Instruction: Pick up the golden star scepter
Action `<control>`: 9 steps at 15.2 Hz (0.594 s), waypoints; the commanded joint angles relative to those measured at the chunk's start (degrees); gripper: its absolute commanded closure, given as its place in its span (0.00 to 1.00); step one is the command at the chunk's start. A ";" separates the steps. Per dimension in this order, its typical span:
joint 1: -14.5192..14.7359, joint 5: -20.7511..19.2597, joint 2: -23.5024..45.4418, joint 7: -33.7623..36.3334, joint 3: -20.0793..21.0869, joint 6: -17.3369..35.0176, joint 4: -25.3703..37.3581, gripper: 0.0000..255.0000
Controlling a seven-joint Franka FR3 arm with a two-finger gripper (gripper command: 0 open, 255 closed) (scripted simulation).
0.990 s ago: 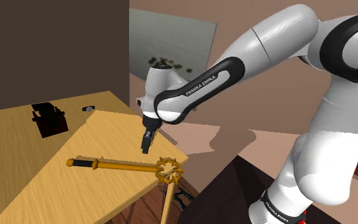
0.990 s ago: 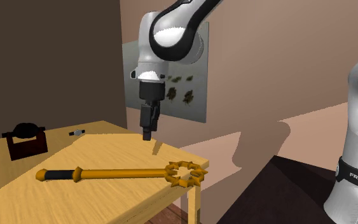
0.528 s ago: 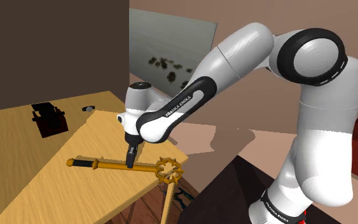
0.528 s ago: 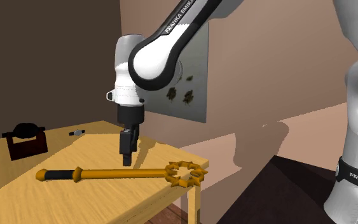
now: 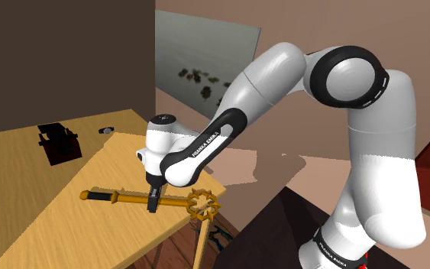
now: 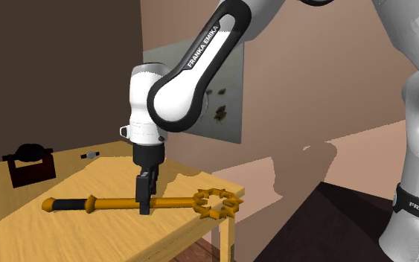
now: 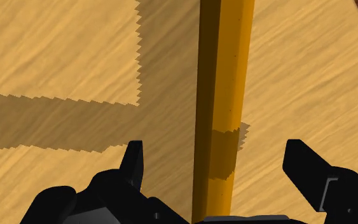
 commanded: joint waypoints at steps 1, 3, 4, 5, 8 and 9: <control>0.08 -0.16 0.41 0.09 -0.13 0.50 -0.06 0.00; 0.06 -0.16 0.40 0.07 -0.13 0.50 -0.08 1.00; 0.06 -0.16 0.39 0.07 -0.13 0.50 -0.08 1.00; 0.06 -0.15 0.39 0.07 -0.12 0.49 -0.07 1.00; 0.07 -0.16 0.39 0.07 -0.12 0.49 -0.07 1.00; 0.07 -0.16 0.40 0.08 -0.12 0.49 -0.07 1.00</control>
